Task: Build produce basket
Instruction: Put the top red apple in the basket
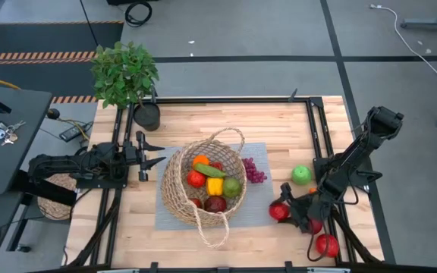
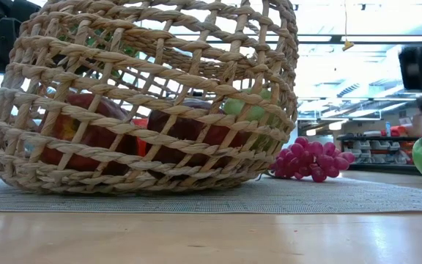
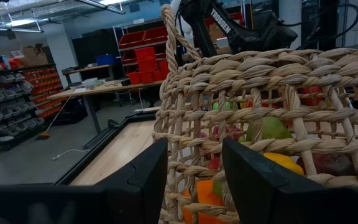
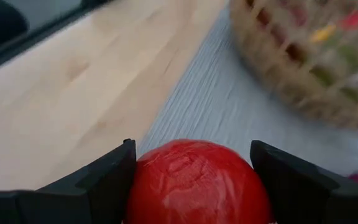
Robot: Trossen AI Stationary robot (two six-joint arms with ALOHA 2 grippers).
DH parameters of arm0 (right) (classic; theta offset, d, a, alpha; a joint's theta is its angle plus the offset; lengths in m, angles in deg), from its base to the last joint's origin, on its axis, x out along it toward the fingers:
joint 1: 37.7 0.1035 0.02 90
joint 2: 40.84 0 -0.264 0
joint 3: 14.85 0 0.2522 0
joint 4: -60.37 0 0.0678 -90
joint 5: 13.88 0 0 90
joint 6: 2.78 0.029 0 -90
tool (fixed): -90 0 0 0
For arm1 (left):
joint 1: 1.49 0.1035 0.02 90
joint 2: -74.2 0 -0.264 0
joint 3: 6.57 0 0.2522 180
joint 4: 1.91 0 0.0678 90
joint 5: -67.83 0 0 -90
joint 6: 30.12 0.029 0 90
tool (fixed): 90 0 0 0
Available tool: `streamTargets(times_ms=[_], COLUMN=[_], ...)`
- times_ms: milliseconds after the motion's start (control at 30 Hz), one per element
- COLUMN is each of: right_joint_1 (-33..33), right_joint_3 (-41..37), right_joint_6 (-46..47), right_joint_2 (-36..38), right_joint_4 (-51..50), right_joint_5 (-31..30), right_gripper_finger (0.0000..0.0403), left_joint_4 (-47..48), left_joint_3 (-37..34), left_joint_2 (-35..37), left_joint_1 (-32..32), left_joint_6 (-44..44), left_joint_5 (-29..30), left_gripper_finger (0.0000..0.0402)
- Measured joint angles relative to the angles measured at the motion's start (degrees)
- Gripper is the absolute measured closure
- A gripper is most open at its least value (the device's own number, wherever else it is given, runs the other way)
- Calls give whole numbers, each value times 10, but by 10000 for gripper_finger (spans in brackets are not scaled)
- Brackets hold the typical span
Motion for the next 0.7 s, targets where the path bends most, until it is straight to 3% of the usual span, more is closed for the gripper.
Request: streamTargets(times_ms=[533, 700], right_joint_1=[-14, -46], right_joint_3=[106, 134], right_joint_6=[-308, -412], right_joint_2=[1, 1], right_joint_4=[20, 132], right_joint_5=[-288, -296], right_gripper_finger=[92, 92], left_joint_4=[0, 0], left_joint_3=[0, 0], left_joint_2=[0, 0], left_joint_1=[0, 0], left_joint_6=[0, 0], left_joint_5=[0, 0], left_gripper_finger=[241, 241])
